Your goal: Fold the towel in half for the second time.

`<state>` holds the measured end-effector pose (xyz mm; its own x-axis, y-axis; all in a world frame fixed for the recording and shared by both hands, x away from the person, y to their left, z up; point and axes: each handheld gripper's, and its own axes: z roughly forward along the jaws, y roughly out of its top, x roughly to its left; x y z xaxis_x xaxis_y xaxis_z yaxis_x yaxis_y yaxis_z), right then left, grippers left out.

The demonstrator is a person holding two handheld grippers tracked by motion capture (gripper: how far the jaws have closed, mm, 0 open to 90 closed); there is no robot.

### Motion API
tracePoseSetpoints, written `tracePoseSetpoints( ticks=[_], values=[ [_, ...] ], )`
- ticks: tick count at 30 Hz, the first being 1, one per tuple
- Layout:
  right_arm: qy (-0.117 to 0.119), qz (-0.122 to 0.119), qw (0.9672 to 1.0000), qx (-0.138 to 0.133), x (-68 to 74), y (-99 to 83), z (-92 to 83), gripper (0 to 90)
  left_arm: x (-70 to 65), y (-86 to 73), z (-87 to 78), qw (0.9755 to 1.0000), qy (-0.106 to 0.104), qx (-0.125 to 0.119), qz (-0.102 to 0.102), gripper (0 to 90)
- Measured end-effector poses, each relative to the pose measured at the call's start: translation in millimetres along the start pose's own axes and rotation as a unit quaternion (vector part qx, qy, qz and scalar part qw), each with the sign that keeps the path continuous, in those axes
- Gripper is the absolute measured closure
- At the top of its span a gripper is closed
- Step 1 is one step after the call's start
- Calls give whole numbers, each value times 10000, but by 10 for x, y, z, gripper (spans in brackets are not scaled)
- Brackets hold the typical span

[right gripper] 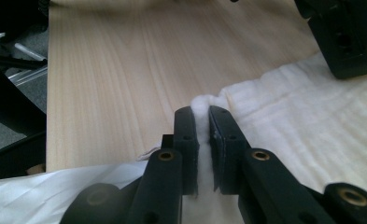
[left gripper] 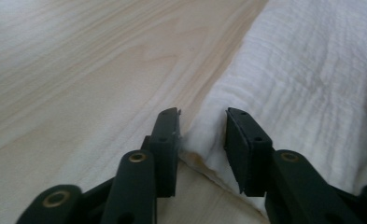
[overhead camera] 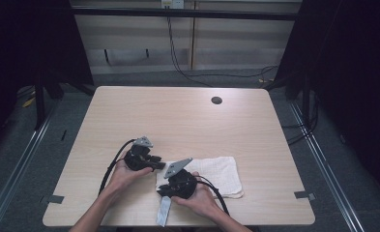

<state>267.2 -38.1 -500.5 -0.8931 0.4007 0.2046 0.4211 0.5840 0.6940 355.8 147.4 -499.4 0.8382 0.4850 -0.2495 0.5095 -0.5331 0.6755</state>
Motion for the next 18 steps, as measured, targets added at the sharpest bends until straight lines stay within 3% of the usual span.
tracePoseSetpoints(
  ticks=[1, 2, 6, 11, 14, 18],
  values=[
    [0, -4, 10000, 0, 0, 0, 0, 821, -25, 5, 8, 9999, 12, 51, 101, 696],
    [-1, 6, 10000, 96, 10, 10, -11, 822, -68, 14, 24, 9997, -7, 131, 188, 791],
    [-80, -20, 9999, 95, 29, 5, -15, 822, -115, 18, 27, 9995, -32, 206, 216, 854],
    [-8, 59, 9999, 96, 20, 5, -26, 828, -22, -7, -38, 9996, -215, -72, -161, 861],
    [21, 84, 10000, 47, 27, 26, -55, 828, 3, 0, -100, 9986, -360, -268, -263, 861],
    [77, 141, 9998, -87, 35, 70, -129, 828, 8, 8, -133, 9980, -401, -361, -338, 860]
  ],
)
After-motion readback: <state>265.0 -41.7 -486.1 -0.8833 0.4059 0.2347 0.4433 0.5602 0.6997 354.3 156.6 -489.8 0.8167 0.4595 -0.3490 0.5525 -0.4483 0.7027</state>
